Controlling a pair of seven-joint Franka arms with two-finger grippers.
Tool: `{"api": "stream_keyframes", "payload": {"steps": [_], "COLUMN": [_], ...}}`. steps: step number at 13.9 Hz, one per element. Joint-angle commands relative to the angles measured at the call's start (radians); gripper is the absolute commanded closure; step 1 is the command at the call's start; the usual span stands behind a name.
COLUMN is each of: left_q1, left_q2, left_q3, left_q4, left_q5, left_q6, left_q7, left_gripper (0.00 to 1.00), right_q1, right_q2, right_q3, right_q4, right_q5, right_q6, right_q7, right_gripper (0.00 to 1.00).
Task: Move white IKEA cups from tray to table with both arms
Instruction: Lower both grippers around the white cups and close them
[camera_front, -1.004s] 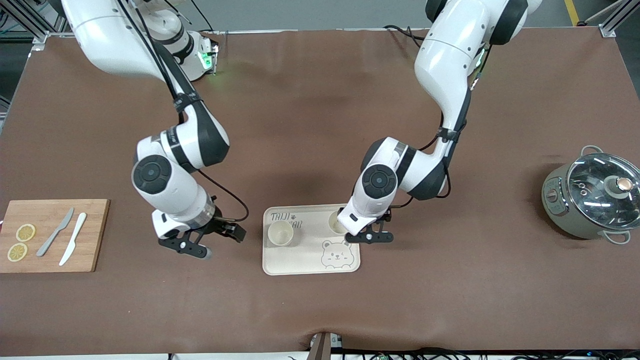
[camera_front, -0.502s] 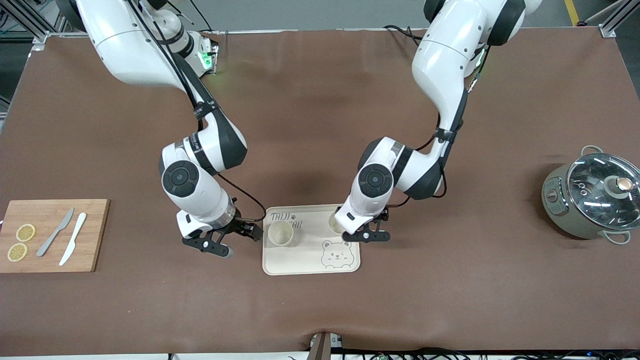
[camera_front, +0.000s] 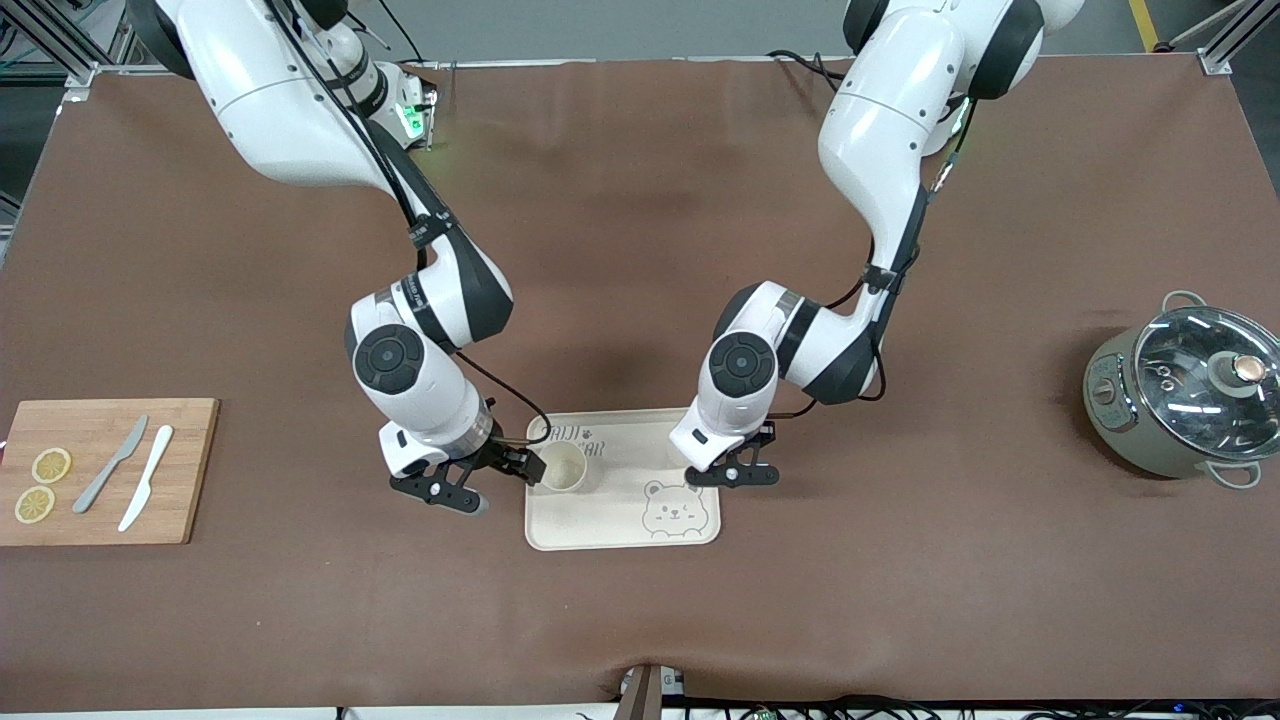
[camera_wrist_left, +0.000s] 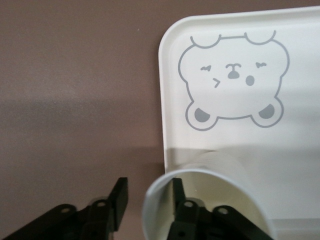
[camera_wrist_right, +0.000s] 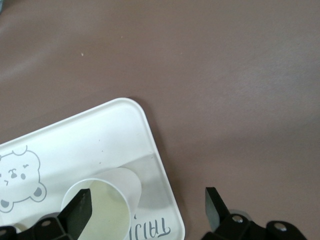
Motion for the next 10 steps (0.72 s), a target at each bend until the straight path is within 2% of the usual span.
{"api": "stream_keyframes", "payload": {"steps": [1,6,10], "left_q1": [-0.011,-0.011,0.007], "left_q2": [-0.001,-0.007,-0.053], "left_q3": [0.010,0.010,0.010], "left_q4": [-0.001,-0.001,-0.010], "left_q5": [0.026,0.025,0.025], "left_q6": [0.007,0.004,-0.077], "left_q7": [-0.023,-0.026,-0.056], "left_gripper": [1.00,1.00,1.00], "right_q1": [0.017,0.034,0.033], "right_q2": [0.017,0.028,0.032], "right_q3": [-0.007,-0.008,-0.008], "right_q4": [0.019,0.017,0.016], "right_q5": [0.006,0.000,-0.005], "right_q6": [0.001,0.001,0.001], "right_q7": [0.020,0.019,0.013], "right_gripper": [0.00,0.00,0.00]}}
